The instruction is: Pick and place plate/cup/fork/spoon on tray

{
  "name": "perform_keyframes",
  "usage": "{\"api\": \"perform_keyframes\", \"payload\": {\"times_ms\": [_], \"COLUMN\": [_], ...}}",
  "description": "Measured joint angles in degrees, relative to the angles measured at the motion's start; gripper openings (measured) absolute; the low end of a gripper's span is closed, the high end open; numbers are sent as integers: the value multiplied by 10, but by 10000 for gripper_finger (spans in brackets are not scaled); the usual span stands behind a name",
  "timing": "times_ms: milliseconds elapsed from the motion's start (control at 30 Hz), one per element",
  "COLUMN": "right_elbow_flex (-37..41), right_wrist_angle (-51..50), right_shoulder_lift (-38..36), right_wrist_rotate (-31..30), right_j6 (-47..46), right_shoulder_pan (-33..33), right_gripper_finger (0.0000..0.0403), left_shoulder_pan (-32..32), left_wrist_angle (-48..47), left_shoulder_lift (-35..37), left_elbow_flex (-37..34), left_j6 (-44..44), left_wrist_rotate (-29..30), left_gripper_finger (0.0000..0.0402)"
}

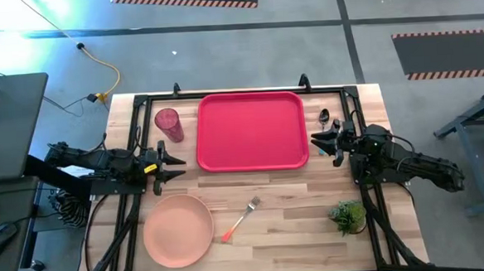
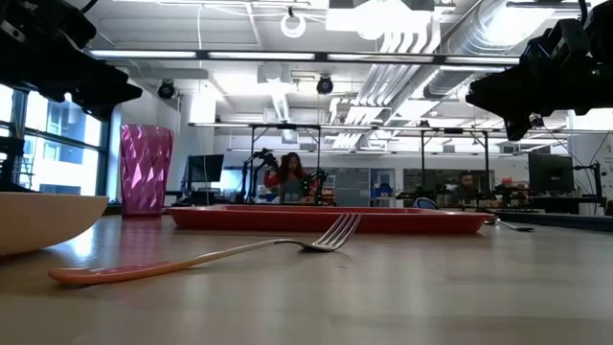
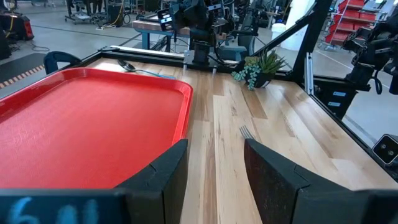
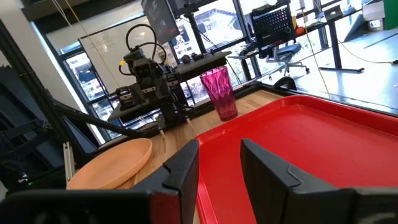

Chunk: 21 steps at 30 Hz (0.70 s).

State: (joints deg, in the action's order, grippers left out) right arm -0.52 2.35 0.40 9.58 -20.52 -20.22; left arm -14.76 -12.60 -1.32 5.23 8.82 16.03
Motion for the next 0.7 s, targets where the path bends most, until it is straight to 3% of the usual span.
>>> {"api": "perform_keyframes", "payload": {"times_ms": [367,567,700], "right_elbow_flex": [0,0,0], "right_wrist_angle": [0,0,0], "right_shoulder_lift": [0,0,0], "right_wrist_rotate": [0,0,0], "right_j6": [0,0,0], "right_shoulder_pan": [0,0,0], "right_gripper_finger": [110,110,110], "left_shoulder_pan": [0,0,0], "left_wrist_angle": [0,1,1], "left_shoulder_lift": [0,0,0], "left_elbow_flex": [0,0,0], "left_j6": [1,63,149], "left_wrist_rotate": [0,18,34], "left_gripper_finger": [145,145,145]}}
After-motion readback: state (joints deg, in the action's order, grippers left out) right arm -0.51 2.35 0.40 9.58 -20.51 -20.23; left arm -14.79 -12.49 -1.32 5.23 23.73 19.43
